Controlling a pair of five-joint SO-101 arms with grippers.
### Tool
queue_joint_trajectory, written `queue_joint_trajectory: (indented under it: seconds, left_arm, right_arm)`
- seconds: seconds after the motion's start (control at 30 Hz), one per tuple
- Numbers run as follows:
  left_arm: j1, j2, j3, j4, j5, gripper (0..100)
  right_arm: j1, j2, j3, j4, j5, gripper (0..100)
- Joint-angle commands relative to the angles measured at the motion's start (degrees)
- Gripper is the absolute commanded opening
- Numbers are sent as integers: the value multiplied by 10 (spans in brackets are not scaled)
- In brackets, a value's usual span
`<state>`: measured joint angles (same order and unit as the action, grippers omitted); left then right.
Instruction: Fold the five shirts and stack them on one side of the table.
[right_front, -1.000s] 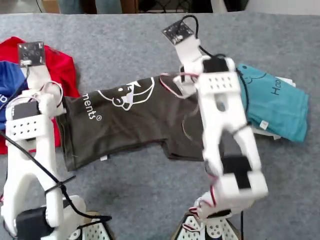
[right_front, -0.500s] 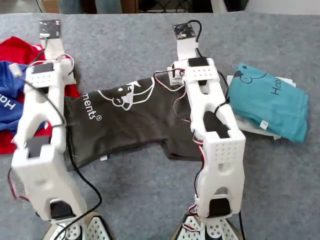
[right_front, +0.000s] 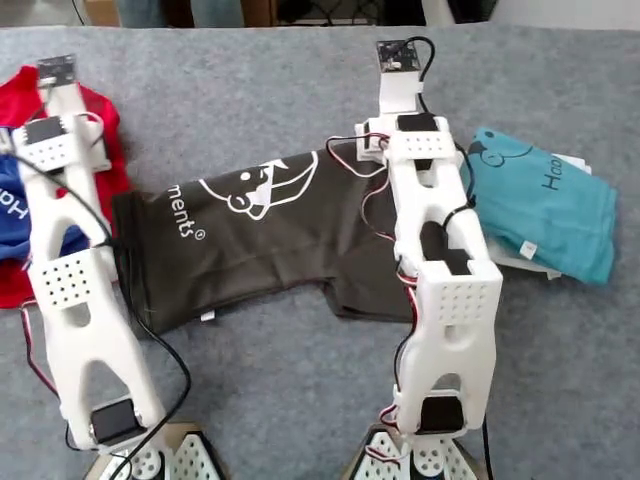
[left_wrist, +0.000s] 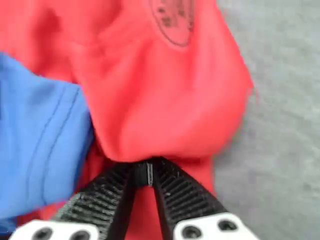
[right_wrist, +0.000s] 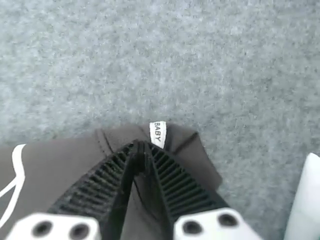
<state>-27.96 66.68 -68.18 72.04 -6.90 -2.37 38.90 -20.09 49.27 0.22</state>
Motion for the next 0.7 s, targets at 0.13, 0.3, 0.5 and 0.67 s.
queue_joint_trajectory:
  seconds: [0.13, 0.3, 0.5, 0.67]
  left_arm:
    - [-93, 55, -273, 54, -14, 29]
    - [-122, 46, -267, 59, -28, 29]
    - [-117, -14, -269, 73, -11, 29]
    - [-61, -105, -262, 183, 67, 32]
  right_arm:
    - [16, -19, -26, -19, -1, 15]
    - [13, -19, -26, -18, -1, 15]
    - [13, -19, -26, -18, 0, 15]
    - [12, -19, -26, -18, 0, 15]
